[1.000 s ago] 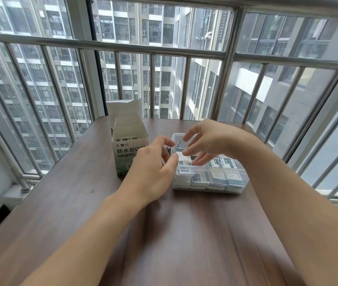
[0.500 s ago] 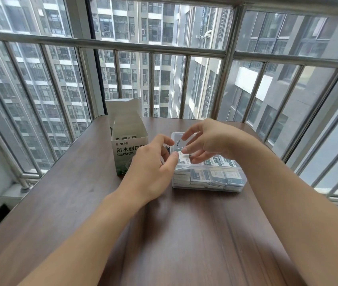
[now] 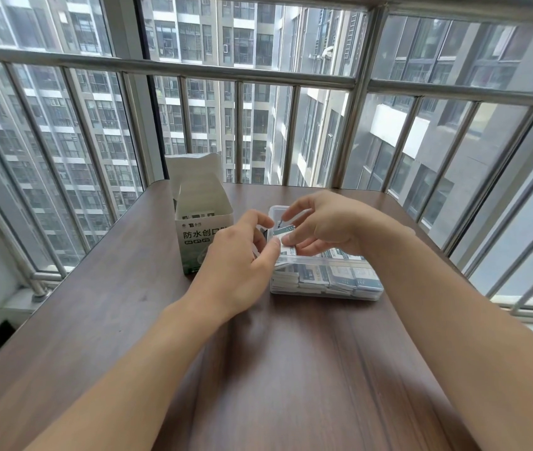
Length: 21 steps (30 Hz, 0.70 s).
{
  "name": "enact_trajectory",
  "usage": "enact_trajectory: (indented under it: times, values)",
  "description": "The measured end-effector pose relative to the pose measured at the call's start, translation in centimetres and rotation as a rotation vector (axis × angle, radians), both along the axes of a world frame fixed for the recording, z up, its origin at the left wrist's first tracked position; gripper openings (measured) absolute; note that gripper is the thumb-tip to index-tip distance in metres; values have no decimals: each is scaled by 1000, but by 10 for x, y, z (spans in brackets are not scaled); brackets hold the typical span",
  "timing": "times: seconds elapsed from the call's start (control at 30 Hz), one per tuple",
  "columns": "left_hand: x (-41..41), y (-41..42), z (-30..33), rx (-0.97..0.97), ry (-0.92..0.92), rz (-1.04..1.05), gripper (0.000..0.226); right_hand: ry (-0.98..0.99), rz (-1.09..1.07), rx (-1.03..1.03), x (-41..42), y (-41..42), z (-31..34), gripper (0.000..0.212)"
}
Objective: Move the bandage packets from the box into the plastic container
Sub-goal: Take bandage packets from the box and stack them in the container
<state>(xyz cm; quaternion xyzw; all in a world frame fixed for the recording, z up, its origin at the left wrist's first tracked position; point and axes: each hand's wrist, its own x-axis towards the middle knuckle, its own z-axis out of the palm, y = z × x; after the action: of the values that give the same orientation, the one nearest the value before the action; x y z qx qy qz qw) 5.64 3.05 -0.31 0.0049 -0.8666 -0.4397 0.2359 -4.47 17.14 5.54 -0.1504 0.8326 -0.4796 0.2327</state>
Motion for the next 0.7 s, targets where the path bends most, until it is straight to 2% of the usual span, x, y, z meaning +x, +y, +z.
enact_trajectory:
  times: [0.3,0.53,0.7]
  values:
    - [0,-1,0,16,-13,-2,14,-14,-61,-110,-8,28,29,44]
    - [1,-1,0,8,-17,-1,13,26,-5,102,-11,40,26,42]
    - [0,-1,-1,-7,-14,6,14,26,10,163,-14,33,14,42]
